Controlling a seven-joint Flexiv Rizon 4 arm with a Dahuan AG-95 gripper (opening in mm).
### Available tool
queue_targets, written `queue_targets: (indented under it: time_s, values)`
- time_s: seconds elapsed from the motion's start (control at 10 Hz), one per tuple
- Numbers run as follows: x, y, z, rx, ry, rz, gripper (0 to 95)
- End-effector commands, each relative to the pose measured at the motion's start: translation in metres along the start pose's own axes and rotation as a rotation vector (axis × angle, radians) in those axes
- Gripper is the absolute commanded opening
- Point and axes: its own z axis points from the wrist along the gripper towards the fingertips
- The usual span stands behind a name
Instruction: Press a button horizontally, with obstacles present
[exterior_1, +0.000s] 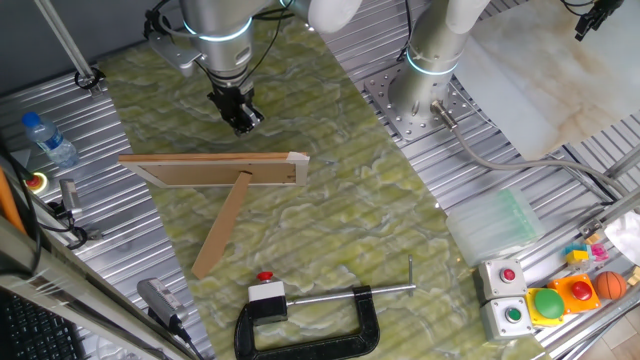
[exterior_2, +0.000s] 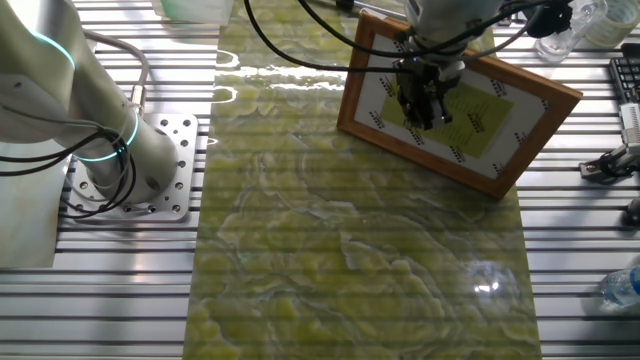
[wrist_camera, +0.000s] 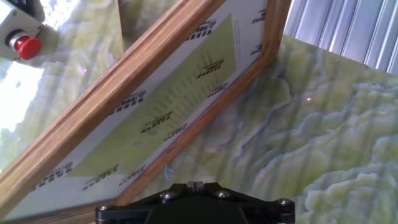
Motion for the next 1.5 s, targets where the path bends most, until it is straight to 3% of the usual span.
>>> queue_targets:
  time_s: [0.1,0.8,1.5]
  values:
    - [0.0,0.0,0.0,0.0,0.001,0.001,0.0]
    - [0.002,0.005,-0.007,0.01,0.008,-0.002,0.0]
    - [0.007,0.022,-0.03,0.035,0.031,-0.005,0.0]
